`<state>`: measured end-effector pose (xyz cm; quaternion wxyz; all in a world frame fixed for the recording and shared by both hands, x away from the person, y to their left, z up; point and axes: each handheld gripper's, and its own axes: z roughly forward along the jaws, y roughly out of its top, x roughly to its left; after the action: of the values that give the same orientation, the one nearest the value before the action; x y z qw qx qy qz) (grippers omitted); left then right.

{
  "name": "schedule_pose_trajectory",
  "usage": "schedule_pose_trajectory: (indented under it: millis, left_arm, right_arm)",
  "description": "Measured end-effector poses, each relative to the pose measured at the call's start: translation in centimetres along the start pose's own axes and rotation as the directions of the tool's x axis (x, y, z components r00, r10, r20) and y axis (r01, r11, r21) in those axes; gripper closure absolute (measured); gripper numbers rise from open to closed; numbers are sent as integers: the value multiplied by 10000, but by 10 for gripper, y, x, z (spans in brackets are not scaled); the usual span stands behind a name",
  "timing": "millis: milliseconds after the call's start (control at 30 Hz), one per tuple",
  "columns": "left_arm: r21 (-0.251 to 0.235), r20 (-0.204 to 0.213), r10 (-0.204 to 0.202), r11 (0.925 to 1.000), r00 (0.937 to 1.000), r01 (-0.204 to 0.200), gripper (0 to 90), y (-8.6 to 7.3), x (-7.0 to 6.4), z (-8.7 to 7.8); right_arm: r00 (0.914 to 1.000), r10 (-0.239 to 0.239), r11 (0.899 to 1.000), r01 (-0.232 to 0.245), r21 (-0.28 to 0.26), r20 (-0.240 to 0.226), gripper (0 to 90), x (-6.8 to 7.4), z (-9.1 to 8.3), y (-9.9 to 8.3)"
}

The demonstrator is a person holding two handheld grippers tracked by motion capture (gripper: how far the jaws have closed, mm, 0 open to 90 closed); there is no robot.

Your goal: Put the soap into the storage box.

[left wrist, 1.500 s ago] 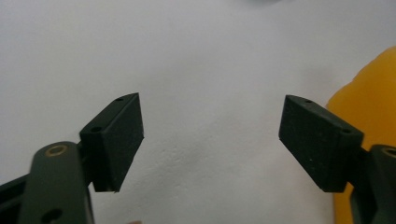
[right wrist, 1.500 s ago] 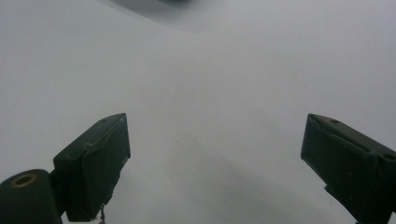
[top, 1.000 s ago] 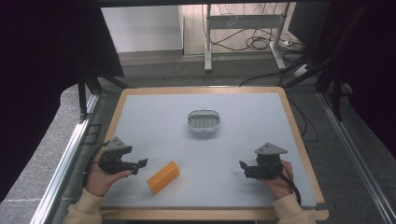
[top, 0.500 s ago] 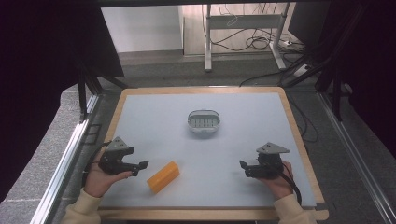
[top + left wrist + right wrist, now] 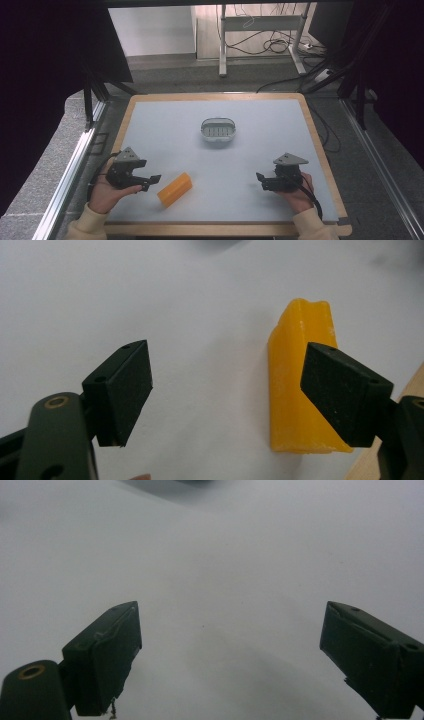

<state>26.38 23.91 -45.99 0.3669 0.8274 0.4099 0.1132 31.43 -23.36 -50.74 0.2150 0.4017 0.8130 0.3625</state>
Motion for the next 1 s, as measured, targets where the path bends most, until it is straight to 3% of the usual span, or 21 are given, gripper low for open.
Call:
schedule_pose_trajectory:
  millis: [333, 1000]
  left_arm:
    - [266, 176, 276, 9993, 9995, -281, 207, 4, -10, 3]
    - [920, 416, 741, 9927, 9964, -776, 214, 16, -29, 26]
  right_arm:
    - [9993, -362, 9992, 364, 134, -89, 99, 5, 2, 0]
    - [9986, -535, 9979, 534, 355, 26, 99, 4, 4, -1]
